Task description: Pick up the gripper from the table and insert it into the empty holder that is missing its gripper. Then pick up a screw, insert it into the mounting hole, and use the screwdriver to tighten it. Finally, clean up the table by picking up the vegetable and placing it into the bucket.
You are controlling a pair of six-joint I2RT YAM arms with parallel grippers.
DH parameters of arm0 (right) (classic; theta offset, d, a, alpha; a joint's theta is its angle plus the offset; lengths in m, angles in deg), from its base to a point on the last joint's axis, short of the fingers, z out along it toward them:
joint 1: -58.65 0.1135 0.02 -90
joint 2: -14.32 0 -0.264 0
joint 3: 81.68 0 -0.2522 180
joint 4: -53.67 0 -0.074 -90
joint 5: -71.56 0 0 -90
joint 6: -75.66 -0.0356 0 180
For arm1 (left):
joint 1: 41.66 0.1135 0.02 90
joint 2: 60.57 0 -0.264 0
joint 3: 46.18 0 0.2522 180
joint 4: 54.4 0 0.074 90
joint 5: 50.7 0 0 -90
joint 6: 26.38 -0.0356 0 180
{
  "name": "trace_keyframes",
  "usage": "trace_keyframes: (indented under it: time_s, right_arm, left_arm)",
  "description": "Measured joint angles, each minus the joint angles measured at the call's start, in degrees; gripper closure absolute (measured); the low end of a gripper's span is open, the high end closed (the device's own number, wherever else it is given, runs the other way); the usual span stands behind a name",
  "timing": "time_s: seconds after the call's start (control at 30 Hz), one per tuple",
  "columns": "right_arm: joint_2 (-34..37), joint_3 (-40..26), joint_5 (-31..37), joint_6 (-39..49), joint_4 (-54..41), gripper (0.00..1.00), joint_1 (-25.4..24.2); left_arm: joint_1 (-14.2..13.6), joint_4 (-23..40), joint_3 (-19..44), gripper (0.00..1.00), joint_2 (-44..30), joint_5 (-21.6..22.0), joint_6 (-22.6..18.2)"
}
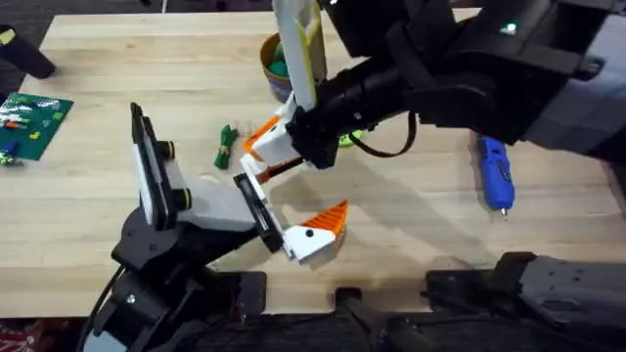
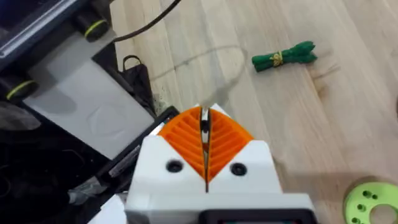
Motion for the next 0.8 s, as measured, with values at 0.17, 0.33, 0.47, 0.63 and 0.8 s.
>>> trace_keyframes:
  time_s: [0.17, 0.33, 0.47, 0.63, 0.8]
  right_arm:
    - [0.00, 0.02, 0.00, 1.73, 0.25, 0.991, 0.00]
    - [0.00, 0.02, 0.00, 5.16, 0.22, 0.991, 0.00]
    - [-0.17, 0.02, 0.03, 8.27, -0.07, 0.991, 0.00]
    - [-2.41, 0.07, 0.15, 10.72, -1.46, 0.991, 0.00]
    - [-4.17, 0.07, 0.14, 13.17, -3.47, 0.991, 0.00]
  left_arm:
    - [0.00, 0.00, 0.00, 0.015, 0.00, 0.00, 0.00]
    - [0.00, 0.00, 0.00, 0.015, -0.02, 0.00, 0.00]
    - [0.00, 0.00, 0.00, 0.015, 0.00, 0.00, 0.00]
    - [0.00, 0.00, 0.00, 0.015, 0.01, 0.00, 0.00]
    - [0.00, 0.00, 0.00, 0.015, -0.02, 0.00, 0.00]
